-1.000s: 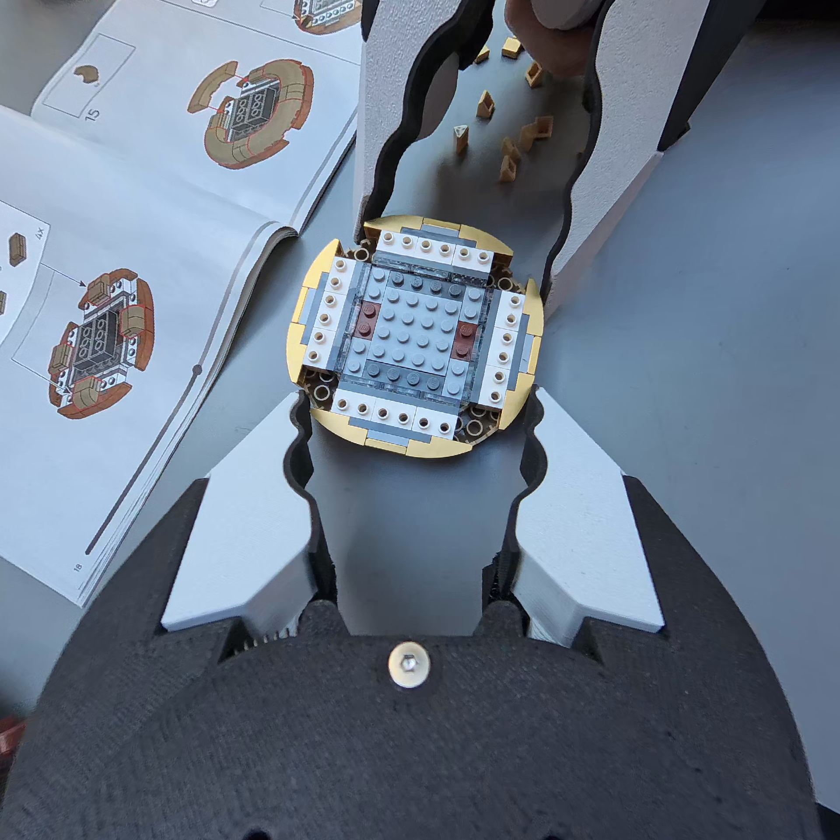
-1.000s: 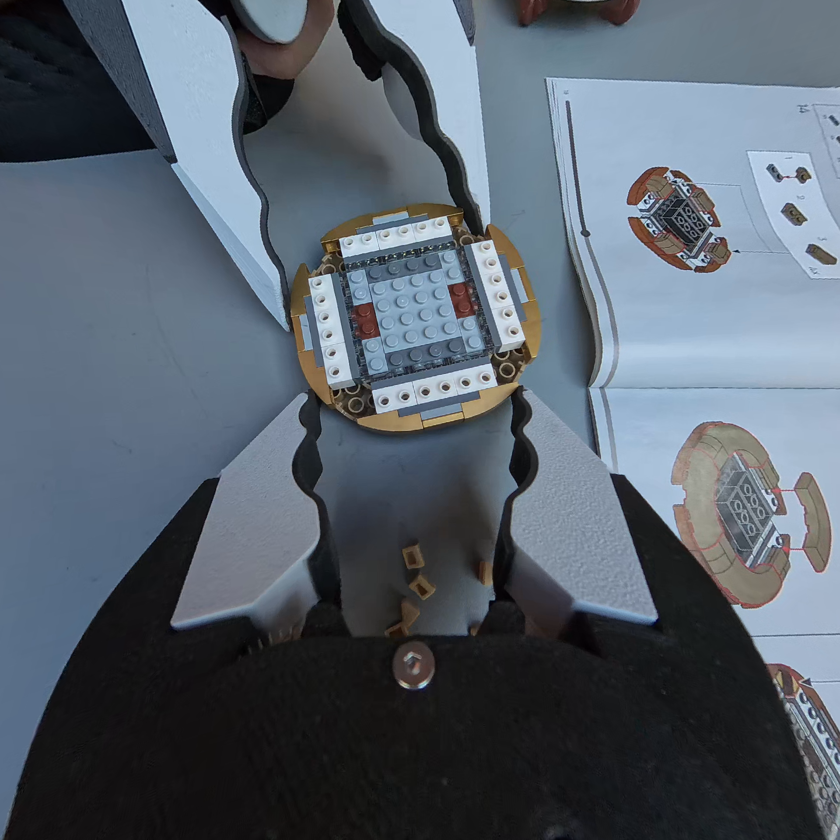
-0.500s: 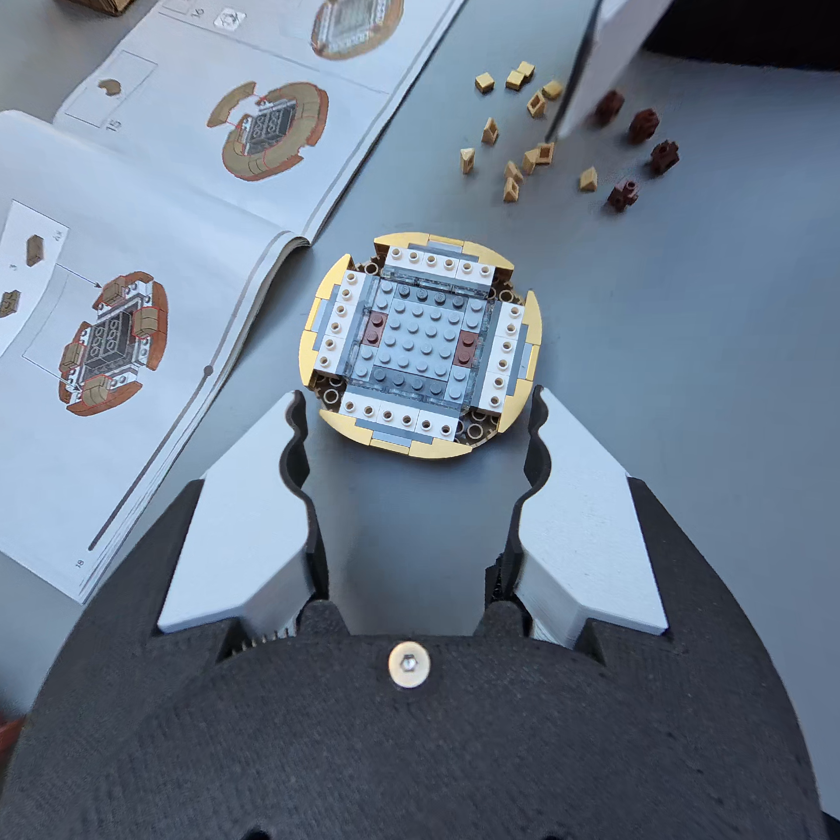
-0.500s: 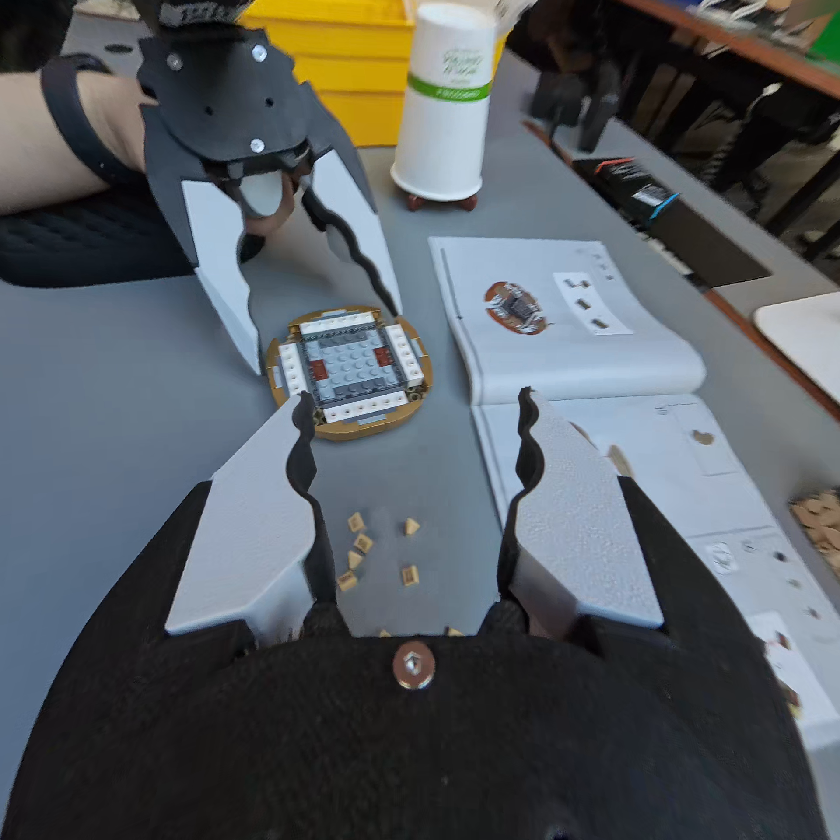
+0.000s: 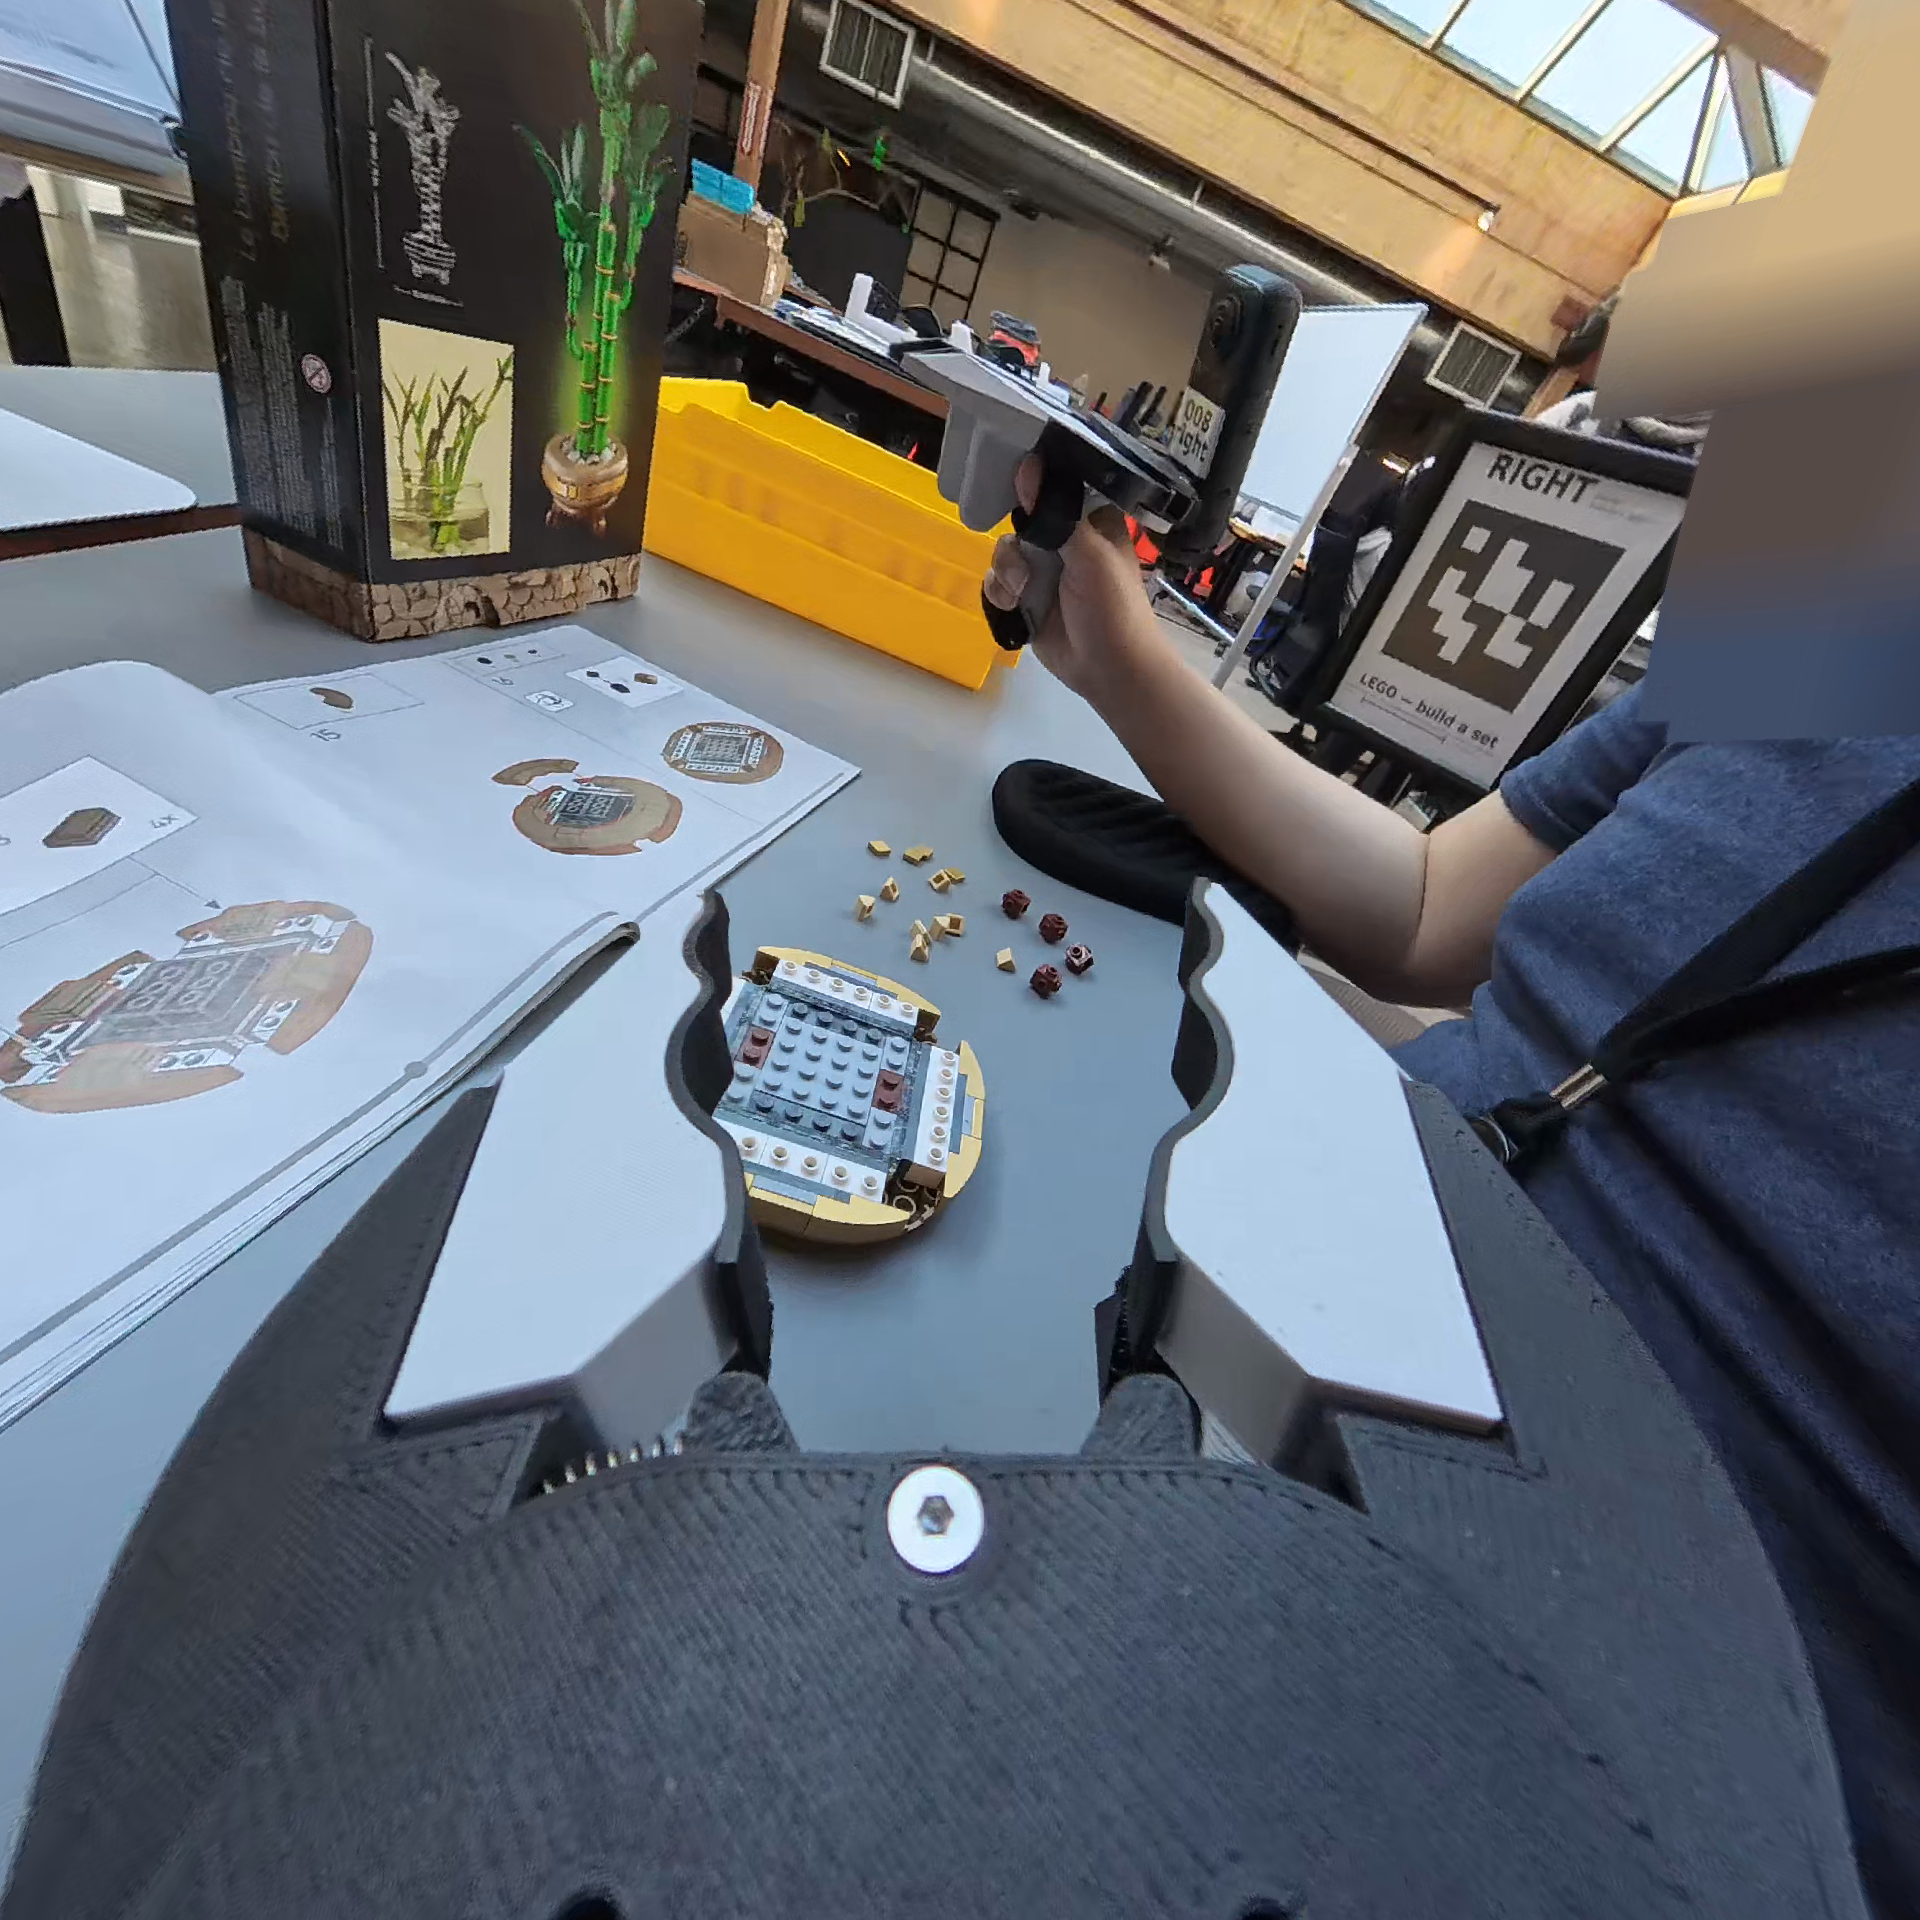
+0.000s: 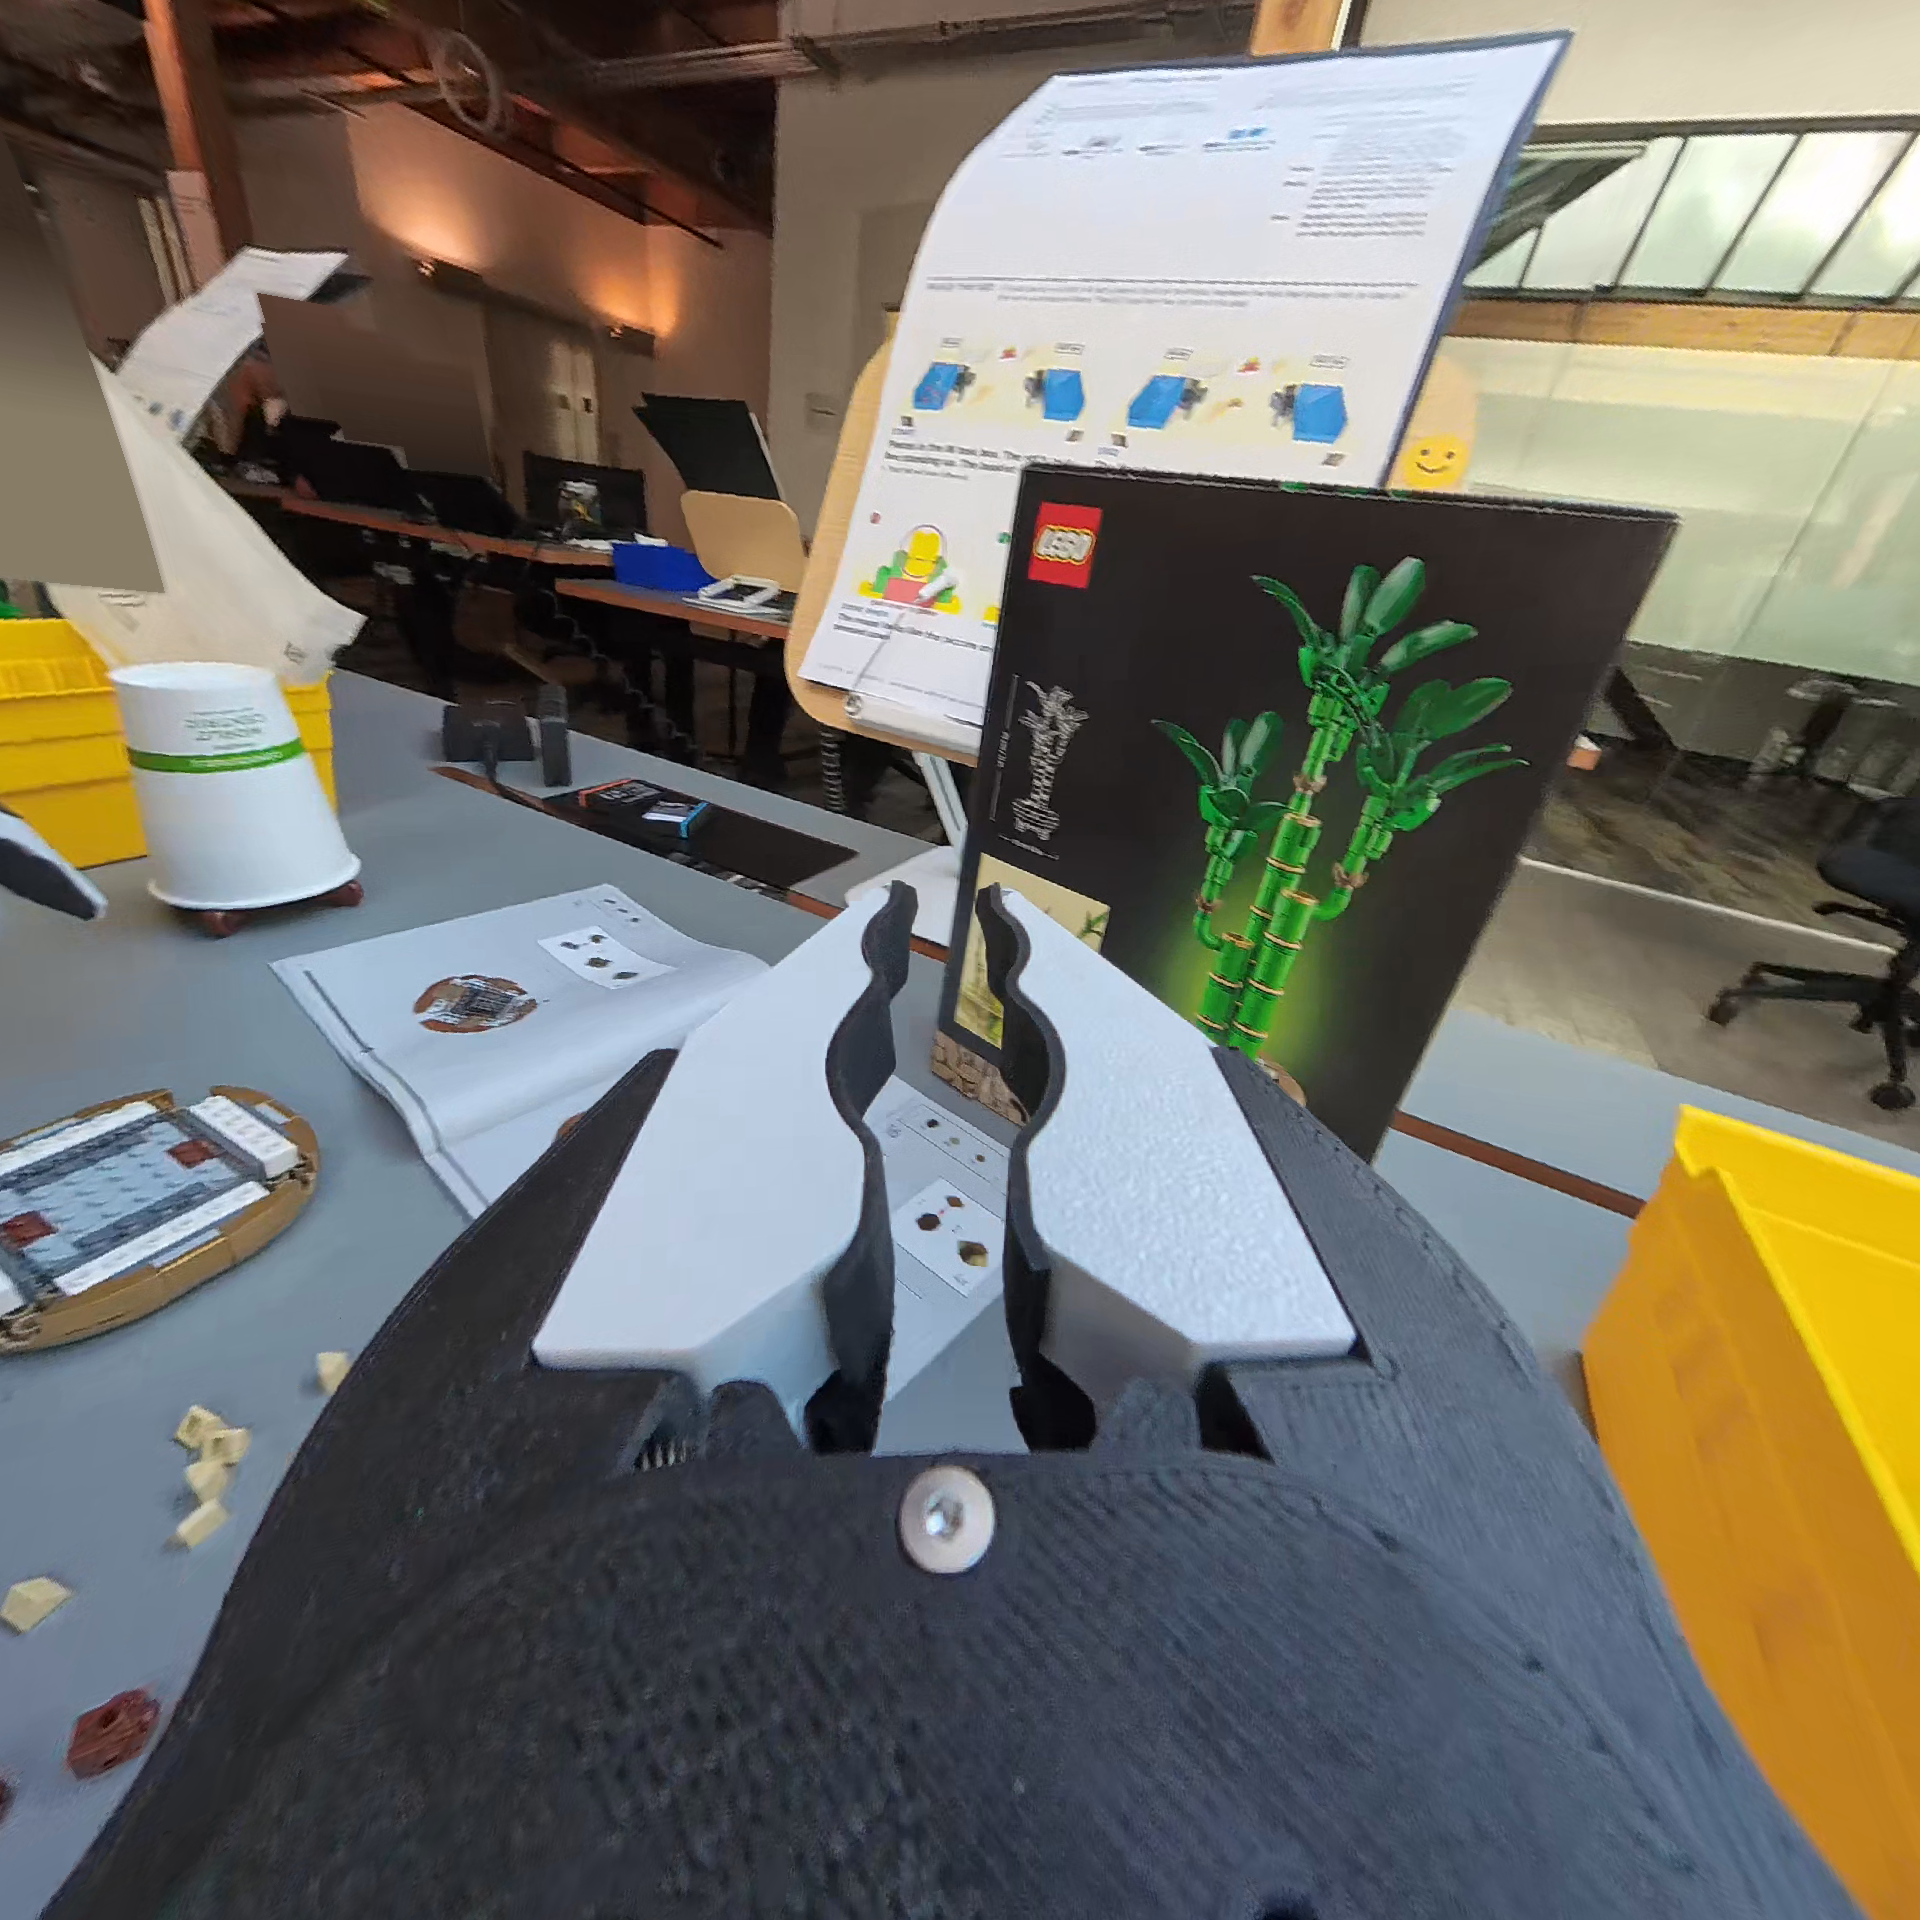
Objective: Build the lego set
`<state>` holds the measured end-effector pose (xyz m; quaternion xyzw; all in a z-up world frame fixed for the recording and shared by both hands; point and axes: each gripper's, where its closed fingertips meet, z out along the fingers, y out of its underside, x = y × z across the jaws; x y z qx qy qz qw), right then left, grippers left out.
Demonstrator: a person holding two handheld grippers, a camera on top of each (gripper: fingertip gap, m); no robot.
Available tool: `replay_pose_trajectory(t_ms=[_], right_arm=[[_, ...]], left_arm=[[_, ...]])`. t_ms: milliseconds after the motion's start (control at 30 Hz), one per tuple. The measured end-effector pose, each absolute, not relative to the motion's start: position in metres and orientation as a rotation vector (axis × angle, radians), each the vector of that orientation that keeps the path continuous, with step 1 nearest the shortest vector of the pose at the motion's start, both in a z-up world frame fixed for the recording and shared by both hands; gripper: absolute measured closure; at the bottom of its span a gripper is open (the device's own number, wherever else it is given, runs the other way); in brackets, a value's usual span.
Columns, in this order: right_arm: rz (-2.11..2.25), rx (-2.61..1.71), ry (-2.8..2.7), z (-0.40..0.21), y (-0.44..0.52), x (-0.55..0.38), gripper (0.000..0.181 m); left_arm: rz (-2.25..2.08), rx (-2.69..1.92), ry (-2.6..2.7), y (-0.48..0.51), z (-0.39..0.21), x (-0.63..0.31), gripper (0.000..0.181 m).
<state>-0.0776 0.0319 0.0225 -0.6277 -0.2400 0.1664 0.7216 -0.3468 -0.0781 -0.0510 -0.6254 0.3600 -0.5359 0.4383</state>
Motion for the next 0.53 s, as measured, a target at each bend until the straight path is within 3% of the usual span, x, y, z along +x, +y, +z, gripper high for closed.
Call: replay_pose_trajectory(t_ms=[533], right_arm=[[0.060,-1.510,-0.488,-0.004,0.056,-0.059,0.175]], left_arm=[[-0.916,-1.571,0.852,-0.047,-0.061,-0.355,0.100]])
